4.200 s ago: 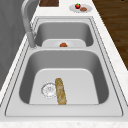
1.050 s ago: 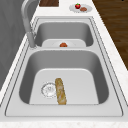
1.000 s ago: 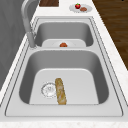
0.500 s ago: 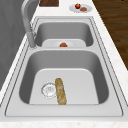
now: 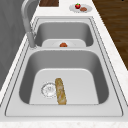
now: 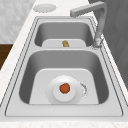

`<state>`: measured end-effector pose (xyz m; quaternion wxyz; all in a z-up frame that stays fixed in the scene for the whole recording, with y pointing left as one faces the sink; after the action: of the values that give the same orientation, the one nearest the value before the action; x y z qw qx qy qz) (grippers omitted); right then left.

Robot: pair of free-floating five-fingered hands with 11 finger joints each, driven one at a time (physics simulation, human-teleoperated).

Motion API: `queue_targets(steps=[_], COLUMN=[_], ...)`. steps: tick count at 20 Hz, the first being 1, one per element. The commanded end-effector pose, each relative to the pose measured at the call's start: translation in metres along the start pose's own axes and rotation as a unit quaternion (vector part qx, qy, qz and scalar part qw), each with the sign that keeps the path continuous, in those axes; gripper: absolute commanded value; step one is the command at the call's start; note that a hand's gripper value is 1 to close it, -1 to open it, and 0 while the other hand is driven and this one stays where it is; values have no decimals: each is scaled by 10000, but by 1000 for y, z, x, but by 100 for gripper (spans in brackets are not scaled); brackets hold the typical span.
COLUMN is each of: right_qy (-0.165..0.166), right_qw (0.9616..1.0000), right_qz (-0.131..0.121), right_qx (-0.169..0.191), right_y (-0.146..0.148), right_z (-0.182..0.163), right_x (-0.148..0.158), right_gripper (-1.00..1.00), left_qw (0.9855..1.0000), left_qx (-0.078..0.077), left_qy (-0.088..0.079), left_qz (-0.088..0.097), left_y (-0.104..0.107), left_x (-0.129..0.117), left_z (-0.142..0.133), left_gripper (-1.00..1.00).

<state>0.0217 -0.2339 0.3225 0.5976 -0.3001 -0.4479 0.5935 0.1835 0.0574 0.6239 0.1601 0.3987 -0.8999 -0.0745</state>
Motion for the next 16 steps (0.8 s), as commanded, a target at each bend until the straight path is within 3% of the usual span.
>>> queue_targets(steps=[1, 10, 16], right_qy=[0, 0, 0], right_qw=[10000, 10000, 10000], right_qz=[0, 0, 0], right_qx=[0, 0, 0], right_y=[0, 0, 0], right_z=[0, 0, 0], right_x=[0, 0, 0], right_gripper=[0, 0, 0], left_qw=[9997, 9988, 9982], left_qx=[-143, -222, -186], left_qy=[-178, -392, -431], left_qz=[-63, 204, 377], left_y=[26, 66, 92], left_x=[-6, -2, 1], left_z=[32, 48, 59], left_gripper=[100, 100, 100])
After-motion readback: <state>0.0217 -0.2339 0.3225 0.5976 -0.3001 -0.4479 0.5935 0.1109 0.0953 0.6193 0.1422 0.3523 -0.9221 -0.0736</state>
